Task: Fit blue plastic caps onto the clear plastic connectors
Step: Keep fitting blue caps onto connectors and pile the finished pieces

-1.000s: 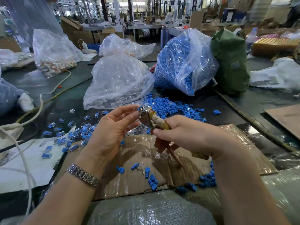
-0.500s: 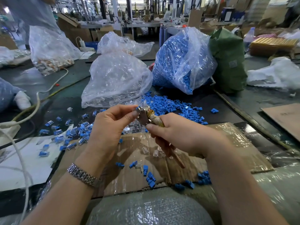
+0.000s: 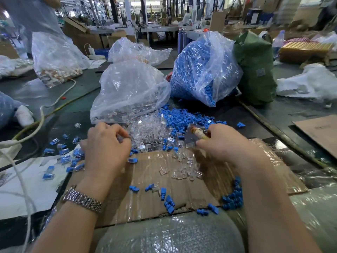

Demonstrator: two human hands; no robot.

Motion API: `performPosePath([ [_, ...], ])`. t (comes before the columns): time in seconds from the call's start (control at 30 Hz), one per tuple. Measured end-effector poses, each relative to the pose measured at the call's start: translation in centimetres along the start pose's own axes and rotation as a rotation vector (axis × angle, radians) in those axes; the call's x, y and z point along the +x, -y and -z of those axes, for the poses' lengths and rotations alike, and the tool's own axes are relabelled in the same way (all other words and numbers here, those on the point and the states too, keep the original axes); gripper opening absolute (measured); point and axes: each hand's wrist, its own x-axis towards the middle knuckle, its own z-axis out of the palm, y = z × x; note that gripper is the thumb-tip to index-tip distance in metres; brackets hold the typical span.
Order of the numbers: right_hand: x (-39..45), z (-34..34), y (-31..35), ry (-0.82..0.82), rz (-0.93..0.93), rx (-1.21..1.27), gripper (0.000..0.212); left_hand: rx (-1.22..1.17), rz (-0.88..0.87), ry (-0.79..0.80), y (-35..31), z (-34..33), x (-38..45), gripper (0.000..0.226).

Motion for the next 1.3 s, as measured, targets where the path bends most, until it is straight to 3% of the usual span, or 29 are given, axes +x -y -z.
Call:
performPosePath([
  [0.17,0.4,-1.0,0.2,0.031,-0.146,-0.131,0.029,-0.094,-0.330,0.163,-1.9,-1.4,-1.3,0.021],
  [0.3,0.4,-1.4,0.3,-0.017,-0.131,-0.153,0.049,-0.069,-0.466,0.269,-2.7,-2.5,-1.6,0.028],
  [0.4,0.7,-1.5,1.5,-0.130,0.072,-0.133,0.033,-0.106,-0.531,0.346,-3.0,-2.9,-1.9,0.030],
  [0.5,0.8,-2.0,3.0,-0.101,0.284,-0.054,0.014,-0.127,-0.587,0.374,-3.3,-3.1,-2.2,0.029],
  [0.63,1.0,-3.0,4.0,0.005,0.315,-0.102,0.024,-0.091,-0.606,0.382,-3.2,-3.3,-2.3,0.023],
  [0.8,0.7,-2.8,4.1,0.020,0.310,-0.090,0.022,-0.087,-0.582,0.348,-3.0,-3.0,-2.2,0.008],
  [1.03,0.4,-2.7,4.5,0.091,0.303,-0.158,0.026,-0.105,-0.544,0.367,-2.9,-3.0,-2.1,0.014],
  [1.3,0.1,-2.3,3.9,0.107,0.285,-0.126,0.008,-0.156,-0.455,0.376,-2.9,-2.5,-2.1,0.008],
])
